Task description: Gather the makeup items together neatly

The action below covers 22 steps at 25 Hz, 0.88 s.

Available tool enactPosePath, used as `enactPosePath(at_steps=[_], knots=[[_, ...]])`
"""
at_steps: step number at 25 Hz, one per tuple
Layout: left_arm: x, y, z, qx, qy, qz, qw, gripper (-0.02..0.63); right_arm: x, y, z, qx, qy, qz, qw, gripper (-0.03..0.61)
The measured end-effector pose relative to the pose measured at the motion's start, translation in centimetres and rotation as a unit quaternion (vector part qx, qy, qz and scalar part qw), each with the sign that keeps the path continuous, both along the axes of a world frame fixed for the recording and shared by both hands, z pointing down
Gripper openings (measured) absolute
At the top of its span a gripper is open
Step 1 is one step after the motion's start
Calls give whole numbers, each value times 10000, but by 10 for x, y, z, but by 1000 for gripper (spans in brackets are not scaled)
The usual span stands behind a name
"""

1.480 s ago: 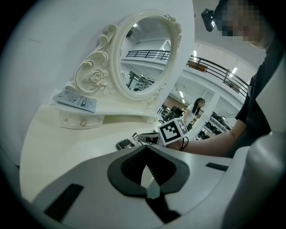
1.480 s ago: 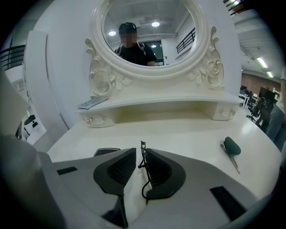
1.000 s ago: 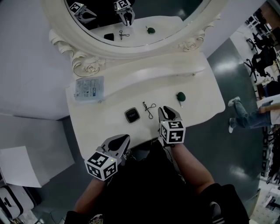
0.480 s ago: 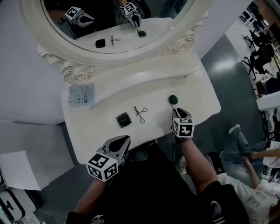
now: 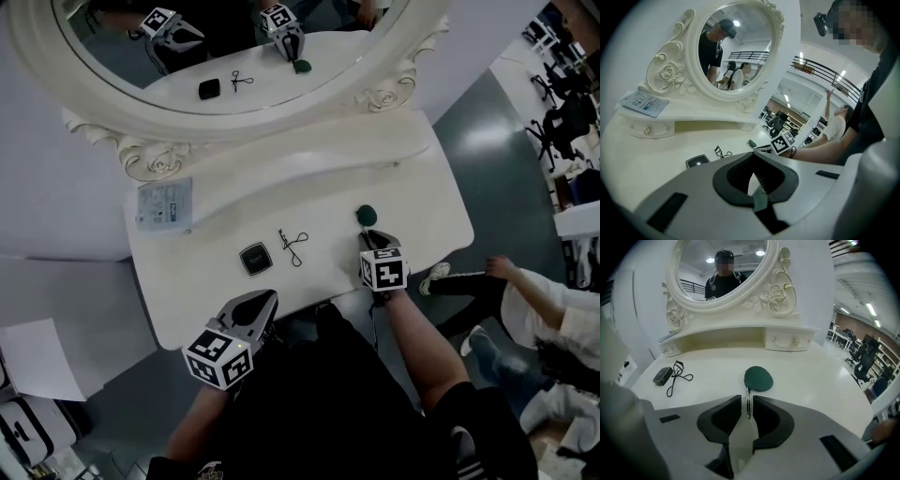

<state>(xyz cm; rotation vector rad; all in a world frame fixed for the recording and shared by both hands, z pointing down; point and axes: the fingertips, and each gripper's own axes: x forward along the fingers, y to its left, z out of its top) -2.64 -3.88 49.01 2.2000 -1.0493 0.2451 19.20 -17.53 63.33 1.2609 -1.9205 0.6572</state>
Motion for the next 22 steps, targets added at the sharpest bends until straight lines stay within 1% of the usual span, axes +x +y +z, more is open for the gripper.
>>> enactPosePath(at_steps=[2, 4, 6, 7, 12, 17, 22], knots=[[2, -1, 1, -9, 12, -24, 10000, 8, -2, 1, 0, 19, 50, -65, 10000, 90], [5, -2, 0, 11, 12, -21, 10000, 8, -4, 2, 0, 91, 223, -157, 9996, 53], [4, -2, -3, 48, 1, -27, 10000, 8, -5, 2, 0, 158, 374, -180, 9990, 47], [3, -2, -4, 62, -3, -39, 10000, 8, -5, 2, 0, 173, 370, -133, 9991, 46], [-7, 0, -8, 110, -21, -88, 9999, 8, -8, 5, -4, 167, 121, 119, 9997, 44], [-15, 4, -13, 160, -40, -63, 9998, 8, -37, 11, -19, 338, -82, -4, 9994, 44], [-24, 8, -14, 184, -58, -42, 9998, 8, -60, 16, -25, 393, -204, -38, 9990, 43]])
